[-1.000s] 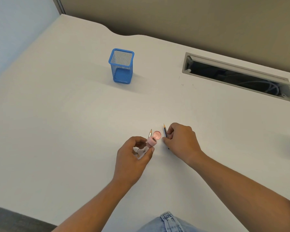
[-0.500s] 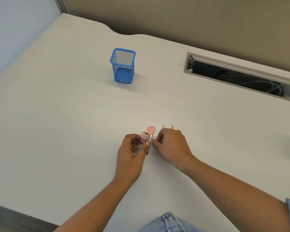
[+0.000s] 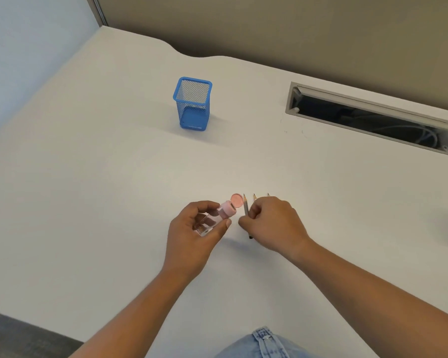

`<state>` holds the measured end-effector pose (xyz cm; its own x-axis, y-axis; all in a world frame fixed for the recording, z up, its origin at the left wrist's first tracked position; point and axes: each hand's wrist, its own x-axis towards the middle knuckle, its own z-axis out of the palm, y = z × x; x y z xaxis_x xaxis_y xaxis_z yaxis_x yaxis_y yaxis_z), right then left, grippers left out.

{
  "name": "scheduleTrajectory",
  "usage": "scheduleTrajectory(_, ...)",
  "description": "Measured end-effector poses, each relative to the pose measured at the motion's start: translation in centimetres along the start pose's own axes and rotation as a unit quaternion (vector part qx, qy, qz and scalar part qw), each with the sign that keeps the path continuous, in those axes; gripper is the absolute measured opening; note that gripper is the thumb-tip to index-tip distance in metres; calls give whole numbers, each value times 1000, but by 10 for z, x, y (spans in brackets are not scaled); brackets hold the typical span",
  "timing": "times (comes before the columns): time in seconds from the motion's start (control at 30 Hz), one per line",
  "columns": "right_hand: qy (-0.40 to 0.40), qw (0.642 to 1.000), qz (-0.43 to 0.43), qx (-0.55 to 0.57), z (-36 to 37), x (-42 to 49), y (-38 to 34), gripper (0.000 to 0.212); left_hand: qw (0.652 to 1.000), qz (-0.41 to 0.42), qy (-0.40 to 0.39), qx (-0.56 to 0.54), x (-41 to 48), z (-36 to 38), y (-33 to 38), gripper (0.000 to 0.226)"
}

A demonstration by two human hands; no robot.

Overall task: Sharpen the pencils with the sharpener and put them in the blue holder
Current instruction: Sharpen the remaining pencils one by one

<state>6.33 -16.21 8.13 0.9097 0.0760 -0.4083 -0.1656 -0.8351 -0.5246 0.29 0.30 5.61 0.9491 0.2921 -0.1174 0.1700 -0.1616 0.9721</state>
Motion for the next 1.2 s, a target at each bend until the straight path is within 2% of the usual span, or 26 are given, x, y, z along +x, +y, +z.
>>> scheduleTrajectory(0.17, 16, 979, 17, 204, -44, -30, 24, 7, 998, 34, -50, -4, 1, 4, 23, 34)
scheduleTrajectory(0.23, 26, 965, -10, 262, -62, -46, 35, 17, 996, 52, -78, -1, -2, 10, 34, 35)
scheduleTrajectory(0.33, 45, 952, -57, 298, -83, -72, 49, 24, 989, 87, -117, 17, -8, 20, 51, 36)
scheduleTrajectory(0.5, 92, 945, -99, 297, -101, -104, 62, 21, 979, 133, -149, 31, -16, 32, 71, 34)
scheduleTrajectory(0.67, 147, 943, -105, 280, -108, -120, 73, 23, 974, 151, -168, 34, -22, 43, 80, 32)
scheduleTrajectory(0.93, 154, 951, -152, 223, -102, -127, 74, 28, 962, 160, -217, 47, -29, 51, 84, 30)
scheduleTrajectory(1.1, 194, 952, -226, 75, -101, -124, 77, 15, 945, 121, -295, 70, -29, 51, 85, 30)
scheduleTrajectory(1.2, 191, 941, -278, -36, -102, -121, 79, 20, 930, 96, -347, 68, -28, 52, 88, 26)
